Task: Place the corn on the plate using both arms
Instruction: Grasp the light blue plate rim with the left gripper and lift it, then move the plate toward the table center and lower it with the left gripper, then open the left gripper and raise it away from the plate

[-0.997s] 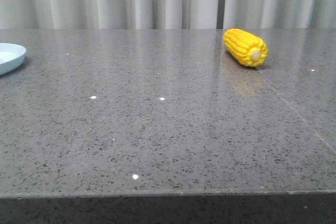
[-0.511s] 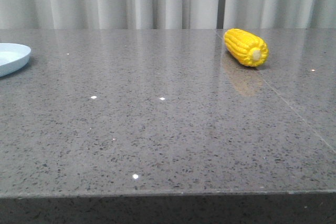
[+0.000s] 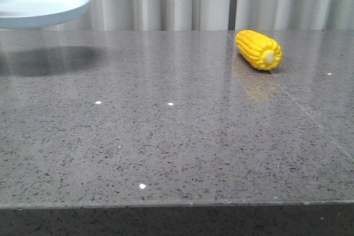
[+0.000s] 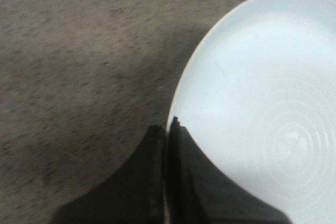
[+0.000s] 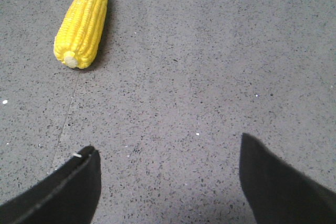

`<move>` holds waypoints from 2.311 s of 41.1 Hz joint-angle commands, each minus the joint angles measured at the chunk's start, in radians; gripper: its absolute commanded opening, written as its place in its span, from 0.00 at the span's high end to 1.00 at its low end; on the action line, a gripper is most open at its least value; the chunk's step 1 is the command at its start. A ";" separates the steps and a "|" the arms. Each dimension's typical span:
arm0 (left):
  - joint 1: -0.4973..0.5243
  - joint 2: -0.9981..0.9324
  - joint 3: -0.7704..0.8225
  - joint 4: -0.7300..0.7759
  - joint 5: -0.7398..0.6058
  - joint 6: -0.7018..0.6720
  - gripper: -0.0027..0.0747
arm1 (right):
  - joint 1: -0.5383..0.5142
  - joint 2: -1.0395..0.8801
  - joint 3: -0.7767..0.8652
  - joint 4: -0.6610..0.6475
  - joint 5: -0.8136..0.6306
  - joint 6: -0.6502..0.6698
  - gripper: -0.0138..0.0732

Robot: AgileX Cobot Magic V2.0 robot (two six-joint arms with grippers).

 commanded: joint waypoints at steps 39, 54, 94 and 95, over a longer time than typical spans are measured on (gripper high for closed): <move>-0.331 0.099 -0.035 0.029 -0.066 0.000 0.99 | -0.003 0.006 -0.034 -0.008 -0.071 -0.010 0.18; -0.383 0.099 -0.035 0.029 -0.062 0.000 0.99 | -0.003 0.006 -0.034 -0.008 -0.071 -0.010 0.18; -0.448 -0.127 -0.034 0.173 0.034 0.000 0.42 | -0.003 0.006 -0.035 -0.008 -0.069 -0.010 0.18; -0.461 -0.149 -0.025 0.191 0.028 0.000 0.42 | -0.003 0.006 -0.036 -0.008 -0.069 -0.010 0.18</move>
